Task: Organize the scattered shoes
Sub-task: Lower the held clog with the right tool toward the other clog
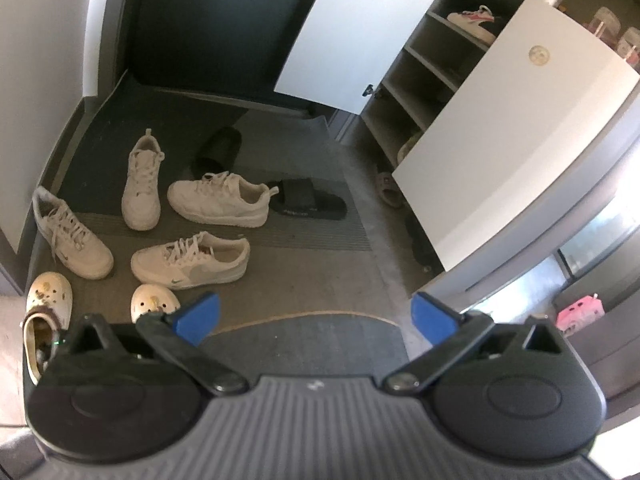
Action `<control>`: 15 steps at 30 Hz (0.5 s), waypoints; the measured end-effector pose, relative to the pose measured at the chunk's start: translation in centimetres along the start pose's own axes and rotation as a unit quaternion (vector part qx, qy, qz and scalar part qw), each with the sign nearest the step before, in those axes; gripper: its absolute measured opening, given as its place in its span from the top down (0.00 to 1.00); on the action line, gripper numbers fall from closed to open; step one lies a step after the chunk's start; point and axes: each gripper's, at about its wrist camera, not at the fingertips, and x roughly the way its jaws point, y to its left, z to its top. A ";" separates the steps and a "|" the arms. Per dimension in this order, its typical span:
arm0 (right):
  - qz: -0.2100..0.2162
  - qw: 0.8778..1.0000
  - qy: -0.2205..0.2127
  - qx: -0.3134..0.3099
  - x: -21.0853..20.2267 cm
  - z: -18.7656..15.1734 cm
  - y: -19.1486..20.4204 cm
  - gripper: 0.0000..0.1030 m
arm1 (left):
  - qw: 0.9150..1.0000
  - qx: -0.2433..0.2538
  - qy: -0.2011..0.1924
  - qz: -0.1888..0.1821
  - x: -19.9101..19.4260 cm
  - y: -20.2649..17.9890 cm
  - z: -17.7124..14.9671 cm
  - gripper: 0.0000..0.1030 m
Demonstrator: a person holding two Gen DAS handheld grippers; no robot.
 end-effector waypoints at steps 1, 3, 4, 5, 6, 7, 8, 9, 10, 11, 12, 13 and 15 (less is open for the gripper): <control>0.003 1.000 -0.003 -0.003 -0.4 0.0 -0.1 0.75 | 1.000 0.002 -0.002 -0.001 0.0 -0.1 0.0 0.00; 0.018 1.000 -0.015 0.002 -1.7 0.1 -0.8 0.75 | 1.000 0.008 -0.006 -0.001 -0.1 -0.4 0.0 0.00; 0.020 1.000 -0.016 0.003 -1.8 0.1 -0.9 0.75 | 1.000 0.012 -0.007 -0.002 -0.1 -0.8 0.0 0.00; 0.042 0.998 -0.036 0.011 -3.5 0.5 -2.0 0.75 | 1.000 0.016 -0.008 -0.004 -0.1 -1.2 -0.1 0.00; 0.046 0.998 -0.052 0.006 -4.8 0.8 -2.4 0.75 | 1.000 0.021 -0.009 -0.006 -0.2 -1.6 -0.1 0.00; 0.049 0.996 -0.071 -0.004 -6.1 1.0 -2.7 0.75 | 1.000 0.026 -0.010 -0.008 -0.3 -1.9 -0.2 0.00; 0.049 0.995 -0.081 -0.011 -6.8 1.2 -2.9 0.75 | 0.999 0.032 -0.010 -0.009 -0.3 -2.2 -0.4 0.00; 0.044 0.993 -0.106 -0.029 -8.6 1.5 -3.4 0.75 | 0.999 0.037 -0.010 -0.010 -0.4 -2.5 -0.5 0.00; 0.037 0.991 -0.119 -0.040 -9.4 1.6 -3.6 0.75 | 0.999 0.042 -0.009 -0.012 -0.5 -2.7 -0.7 0.00; 0.030 0.990 -0.131 -0.050 -10.2 1.8 -3.9 0.75 | 0.999 0.046 -0.008 -0.014 -0.5 -3.0 -0.9 0.00; 0.011 0.987 -0.148 -0.063 -11.5 1.8 -4.6 0.75 | 0.999 0.050 -0.008 -0.015 -0.6 -3.2 -1.1 0.00; -0.009 0.986 -0.154 -0.069 -12.2 1.7 -5.2 0.75 | 0.998 0.054 -0.008 -0.015 -0.6 -3.5 -1.4 0.00; -0.043 0.985 -0.158 -0.062 -12.9 1.4 -6.8 0.74 | 0.998 0.060 -0.005 -0.014 -0.6 -3.9 -1.8 0.00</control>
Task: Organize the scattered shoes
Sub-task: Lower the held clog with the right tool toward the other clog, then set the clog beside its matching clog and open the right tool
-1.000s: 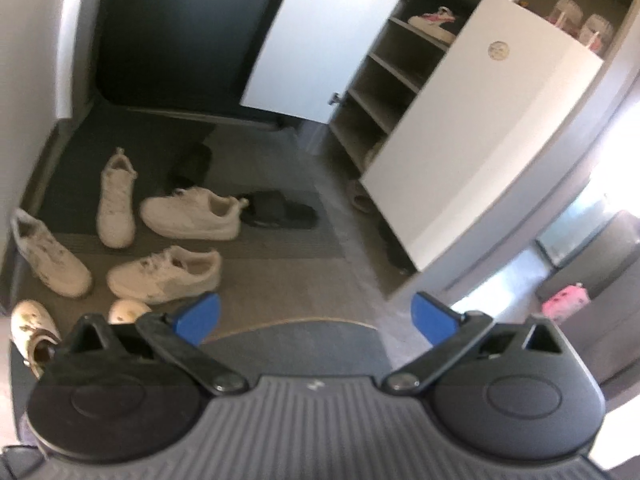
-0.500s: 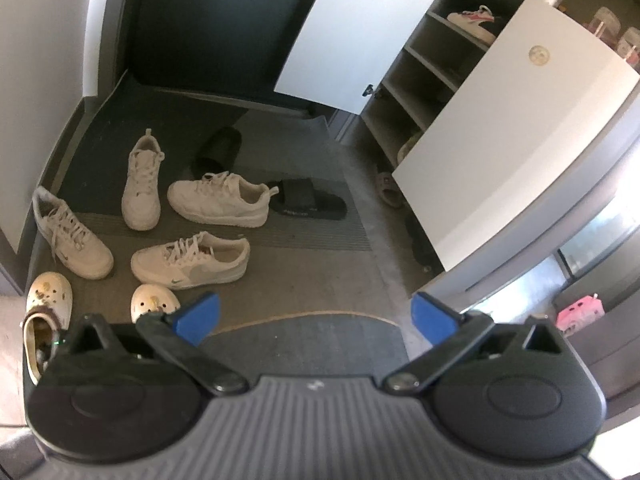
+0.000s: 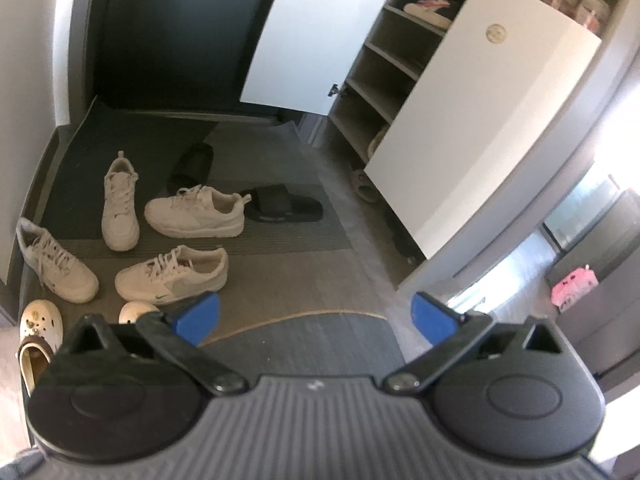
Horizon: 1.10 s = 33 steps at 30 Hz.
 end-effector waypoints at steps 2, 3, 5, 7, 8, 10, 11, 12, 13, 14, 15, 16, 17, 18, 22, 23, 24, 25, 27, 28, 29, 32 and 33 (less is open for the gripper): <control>-0.014 1.000 0.005 0.012 -0.5 -0.3 -1.4 0.78 | 1.000 0.005 0.010 -0.003 0.2 -0.5 -0.6 0.00; -0.012 1.000 0.003 0.017 -0.9 -0.8 -2.5 0.78 | 1.000 0.005 0.015 -0.004 0.4 -0.7 -0.8 0.00; 0.003 1.000 0.003 0.010 -1.2 -1.1 -3.0 0.78 | 1.000 0.008 0.021 -0.007 0.5 -0.9 -1.2 0.00; -0.004 1.000 0.005 0.005 -1.4 -1.3 -2.4 0.77 | 1.000 0.016 0.023 -0.006 0.7 -1.2 -1.4 0.00; -0.010 1.000 0.000 0.014 -1.7 -1.3 -2.3 0.72 | 1.000 0.019 0.023 -0.003 0.8 -1.2 -1.5 0.00; -0.021 0.999 -0.023 0.029 -2.7 -1.8 -2.1 0.68 | 0.999 0.023 0.024 0.002 1.0 -1.2 -1.6 0.00; -0.034 0.999 -0.027 0.031 -3.0 -2.2 -2.0 0.63 | 0.999 0.020 0.028 0.004 1.2 -1.0 -1.6 0.00; -0.047 0.998 -0.030 0.032 -3.3 -2.7 -1.8 0.61 | 0.999 0.017 0.032 0.004 1.4 -0.8 -1.6 0.00; -0.064 0.997 -0.030 0.029 -3.5 -3.2 -1.7 0.60 | 0.999 0.015 0.034 0.004 1.5 -0.7 -1.6 0.00; -0.082 0.996 -0.030 0.026 -3.7 -3.8 -1.5 0.59 | 0.999 0.012 0.035 0.003 1.6 -0.6 -1.5 0.00; -0.085 0.996 -0.027 0.030 -3.4 -4.3 -1.7 0.58 | 0.999 0.008 0.038 0.001 1.7 -0.4 -1.4 0.00; -0.087 0.995 -0.024 0.034 -3.2 -4.8 -1.9 0.58 | 0.999 0.005 0.040 -0.001 1.8 -0.2 -1.3 0.00; -0.090 0.995 -0.020 0.035 -2.7 -4.8 -2.1 0.58 | 0.999 0.002 0.041 -0.002 1.9 -0.1 -1.3 0.00; -0.092 0.995 -0.015 0.035 -2.2 -4.8 -2.3 0.58 | 0.999 -0.001 0.042 -0.002 1.9 0.1 -1.2 0.00; -0.085 0.995 -0.010 0.051 0.5 -3.7 -3.9 0.58 | 0.998 -0.013 0.054 -0.004 2.3 0.7 -1.0 0.00; -0.077 0.996 -0.006 0.050 1.3 -3.2 -4.1 0.58 | 0.998 -0.018 0.055 -0.004 2.4 0.9 -0.8 0.00; -0.062 0.997 -0.002 0.046 2.0 -2.9 -4.2 0.59 | 0.998 -0.020 0.054 -0.002 2.5 1.0 -0.8 0.00; -0.060 0.997 0.002 0.040 2.7 -2.8 -4.2 0.61 | 0.998 -0.020 0.053 0.000 2.5 1.1 -0.7 0.00; -0.061 0.997 0.012 0.041 3.5 -2.8 -4.1 0.66 | 0.998 -0.025 0.053 0.004 2.7 1.4 -0.3 0.00; -0.058 0.997 0.015 0.048 3.8 -2.7 -4.1 0.71 | 0.998 -0.028 0.055 0.003 2.8 1.5 -0.3 0.00; -0.053 0.997 0.015 0.051 3.9 -2.7 -4.1 0.77 | 0.998 -0.030 0.058 0.002 2.9 1.5 -0.3 0.00; -0.075 0.997 -0.002 0.028 3.7 -2.6 -2.2 0.78 | 0.996 -0.042 0.073 -0.009 3.2 1.9 -0.2 0.00; -0.078 0.997 -0.010 0.025 3.7 -2.6 -1.7 0.81 | 0.996 -0.046 0.077 -0.015 3.2 2.0 -0.2 0.00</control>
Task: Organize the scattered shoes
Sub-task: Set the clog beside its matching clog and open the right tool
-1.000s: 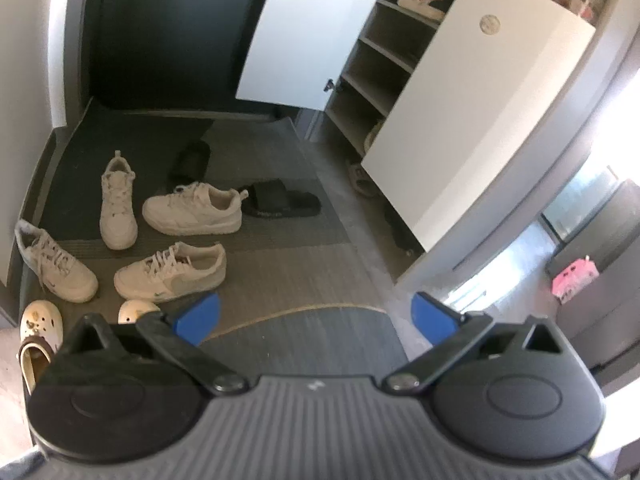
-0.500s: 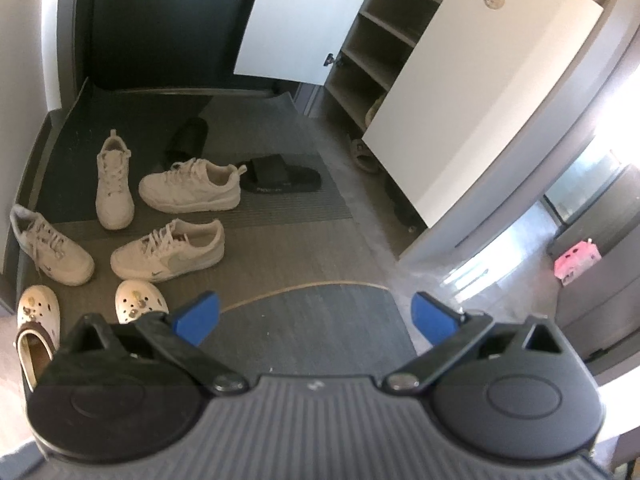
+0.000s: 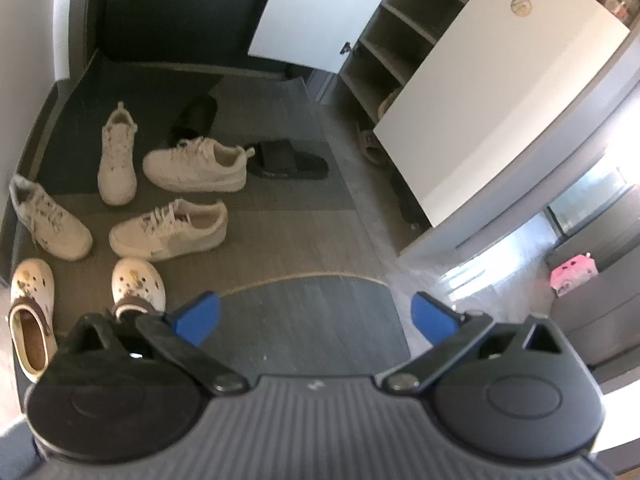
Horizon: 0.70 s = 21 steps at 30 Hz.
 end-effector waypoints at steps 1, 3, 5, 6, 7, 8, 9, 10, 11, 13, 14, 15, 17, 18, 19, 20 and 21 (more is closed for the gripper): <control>0.001 1.000 0.001 0.004 0.1 0.1 0.3 0.81 | 1.000 -0.001 0.001 -0.004 -0.1 0.0 0.0 0.00; 0.008 1.000 0.002 0.011 0.3 0.2 0.6 0.81 | 1.000 0.000 -0.003 -0.007 -0.3 0.1 0.1 0.00; 0.014 1.000 0.000 -0.010 0.7 -0.1 2.5 0.81 | 1.000 0.005 -0.008 -0.006 -0.5 0.2 0.1 0.00; 0.021 1.000 0.003 -0.015 1.0 -0.2 3.2 0.82 | 1.000 0.005 -0.008 -0.005 -0.6 0.4 0.1 0.00; 0.023 1.000 0.004 -0.020 1.3 -0.2 3.8 0.82 | 1.000 0.003 -0.008 -0.005 -0.6 0.7 0.1 0.00; 0.025 0.999 0.006 -0.025 1.5 -0.2 4.4 0.82 | 1.000 0.000 -0.007 -0.006 -0.7 0.9 0.0 0.00; 0.031 0.999 0.007 -0.027 1.9 -0.1 5.0 0.82 | 1.000 -0.003 -0.008 -0.005 -0.8 1.1 0.0 0.00; 0.036 0.999 0.009 -0.029 2.2 0.0 5.6 0.82 | 1.000 -0.007 -0.011 -0.001 -1.0 1.5 0.0 0.00; 0.041 0.999 0.011 -0.030 2.6 0.1 6.2 0.82 | 1.000 -0.011 -0.014 0.002 -1.2 1.9 0.1 0.00; 0.051 0.998 0.021 -0.039 3.3 0.3 7.4 0.81 | 1.000 -0.017 -0.024 0.007 -1.7 2.6 0.2 0.00; 0.054 0.997 0.027 -0.042 3.6 0.4 7.7 0.81 | 0.999 -0.019 -0.029 0.010 -2.1 2.9 0.2 0.00; 0.069 0.996 0.043 -0.042 4.1 0.5 8.4 0.80 | 0.999 -0.020 -0.035 0.013 -2.4 3.2 0.2 0.00; 0.091 0.993 0.065 -0.044 4.8 0.6 9.0 0.77 | 0.999 -0.021 -0.045 0.018 -2.8 3.6 0.3 0.00; 0.097 0.991 0.077 -0.054 5.0 0.7 9.3 0.76 | 0.998 -0.022 -0.051 0.024 -3.3 3.9 0.5 0.00; 0.095 0.990 0.081 -0.070 5.0 0.8 9.6 0.76 | 0.998 -0.024 -0.056 0.029 -3.6 4.1 0.7 0.00; 0.097 0.988 0.085 -0.084 4.8 0.9 9.7 0.76 | 0.997 -0.026 -0.058 0.034 -3.7 4.3 0.8 0.00; 0.105 0.986 0.093 -0.085 4.6 1.2 9.5 0.76 | 0.997 -0.028 -0.059 0.038 -3.9 4.5 0.9 0.00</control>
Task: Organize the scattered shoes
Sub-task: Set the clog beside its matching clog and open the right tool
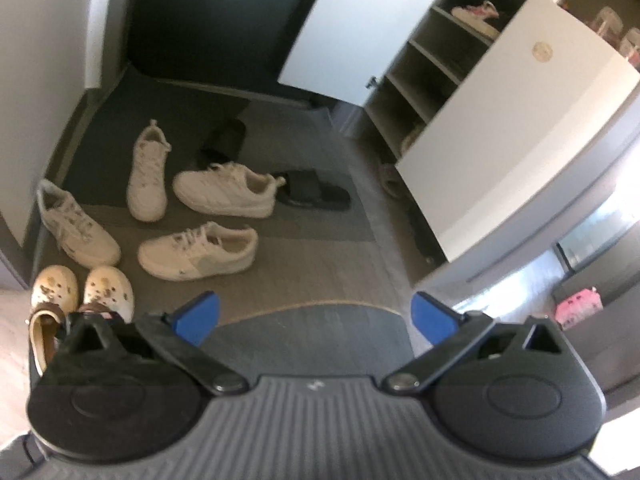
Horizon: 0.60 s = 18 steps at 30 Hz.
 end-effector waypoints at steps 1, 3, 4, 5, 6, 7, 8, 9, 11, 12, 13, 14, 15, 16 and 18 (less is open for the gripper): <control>0.010 1.000 0.008 -0.001 -0.3 0.3 -0.2 0.76 | 1.000 -0.001 0.000 0.003 -0.1 0.1 0.1 0.00; 0.013 1.000 0.010 -0.001 -0.9 0.4 -0.3 0.76 | 1.000 0.001 0.001 0.008 -0.1 0.1 0.1 0.00; 0.022 0.999 0.023 0.000 -1.9 0.8 -0.6 0.76 | 1.000 0.004 0.000 0.008 -0.2 0.0 0.1 0.00; 0.029 0.999 0.023 0.006 -2.7 1.0 -0.8 0.76 | 1.000 0.007 -0.002 0.009 -0.3 -0.1 0.0 0.00; 0.035 0.999 0.023 0.013 -3.4 1.1 -1.1 0.76 | 1.000 0.011 -0.005 0.010 -0.4 -0.3 -0.1 0.00; 0.040 0.999 0.021 0.015 -4.4 1.3 -1.2 0.76 | 1.000 0.016 -0.008 0.012 -0.5 -0.6 -0.2 0.00; 0.044 0.999 0.019 0.017 -5.4 1.6 -1.3 0.76 | 1.000 0.021 -0.012 0.014 -0.6 -0.8 -0.3 0.00; 0.048 0.998 0.018 0.020 -6.4 1.8 -1.4 0.76 | 0.999 0.026 -0.015 0.015 -0.7 -1.1 -0.3 0.00; 0.049 0.998 0.011 0.024 -8.7 2.5 -1.9 0.76 | 0.999 0.036 -0.022 0.019 -1.0 -1.7 -0.7 0.00; 0.050 0.998 0.008 0.026 -9.9 2.8 -2.2 0.76 | 0.999 0.042 -0.025 0.022 -1.2 -2.2 -1.0 0.00; 0.047 0.999 0.003 0.025 -11.1 3.2 -2.5 0.76 | 0.998 0.048 -0.027 0.023 -1.3 -2.5 -1.3 0.00; 0.038 0.999 -0.004 0.018 -12.4 3.6 -2.9 0.76 | 0.998 0.054 -0.027 0.022 -1.3 -2.8 -1.5 0.00; 0.029 0.999 -0.010 0.011 -13.7 4.0 -3.4 0.76 | 0.998 0.059 -0.029 0.022 -1.4 -3.2 -1.8 0.00; 0.021 1.000 -0.017 0.003 -15.0 4.3 -3.9 0.76 | 0.997 0.064 -0.031 0.022 -1.5 -3.5 -2.0 0.00; -0.006 1.000 -0.025 -0.017 -17.4 4.7 -4.8 0.76 | 0.996 0.073 -0.035 0.022 -1.6 -4.3 -2.4 0.00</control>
